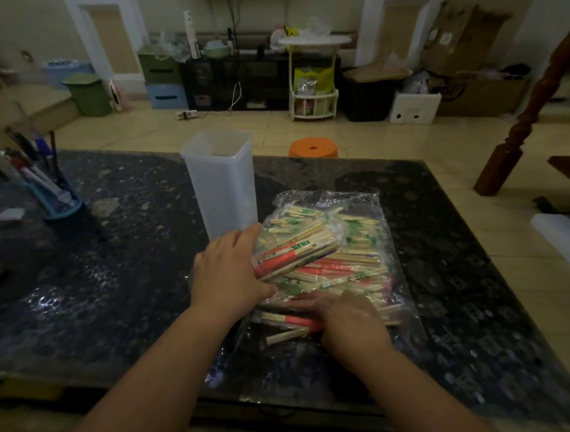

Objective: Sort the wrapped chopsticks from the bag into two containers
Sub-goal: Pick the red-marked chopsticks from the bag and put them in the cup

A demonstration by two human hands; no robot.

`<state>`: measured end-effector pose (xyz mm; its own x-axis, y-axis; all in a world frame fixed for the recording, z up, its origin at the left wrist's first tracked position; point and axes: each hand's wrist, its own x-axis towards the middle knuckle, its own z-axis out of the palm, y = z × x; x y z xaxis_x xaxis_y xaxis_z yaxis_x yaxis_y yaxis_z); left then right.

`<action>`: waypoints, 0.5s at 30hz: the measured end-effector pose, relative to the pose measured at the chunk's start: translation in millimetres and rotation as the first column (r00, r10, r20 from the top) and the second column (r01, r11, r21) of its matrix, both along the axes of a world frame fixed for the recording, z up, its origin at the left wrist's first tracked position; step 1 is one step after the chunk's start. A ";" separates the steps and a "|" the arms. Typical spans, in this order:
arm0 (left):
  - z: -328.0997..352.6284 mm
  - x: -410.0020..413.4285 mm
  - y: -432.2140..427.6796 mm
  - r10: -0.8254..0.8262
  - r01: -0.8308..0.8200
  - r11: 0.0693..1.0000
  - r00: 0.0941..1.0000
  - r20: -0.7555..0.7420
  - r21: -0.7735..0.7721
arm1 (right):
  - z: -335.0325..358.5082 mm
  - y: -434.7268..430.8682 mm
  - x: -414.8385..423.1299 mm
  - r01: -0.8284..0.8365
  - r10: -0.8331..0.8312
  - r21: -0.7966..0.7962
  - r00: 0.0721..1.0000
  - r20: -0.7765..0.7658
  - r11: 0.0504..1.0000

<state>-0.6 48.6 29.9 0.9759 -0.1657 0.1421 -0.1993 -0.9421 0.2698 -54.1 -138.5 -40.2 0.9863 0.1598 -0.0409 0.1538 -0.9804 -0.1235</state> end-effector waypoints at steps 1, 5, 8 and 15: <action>-0.2 0.5 0.2 -0.001 0.001 1.000 1.000 0.000 -0.001 | 4.4 0.3 -1.5 -0.009 0.009 0.024 1.000 0.004 1.000; -1.1 0.8 0.8 0.000 0.000 1.000 1.000 0.003 -0.007 | 16.1 -2.2 -7.7 -0.045 0.045 0.022 0.998 0.035 0.999; -0.7 0.6 2.9 0.005 -0.005 1.000 1.000 0.003 -0.003 | 21.6 1.8 -12.6 -0.034 0.035 0.059 0.999 -0.014 0.998; 0.5 0.3 4.7 0.018 -0.018 1.000 1.000 0.005 -0.010 | 43.0 16.6 -27.1 -0.037 0.023 -0.198 0.997 -0.071 0.980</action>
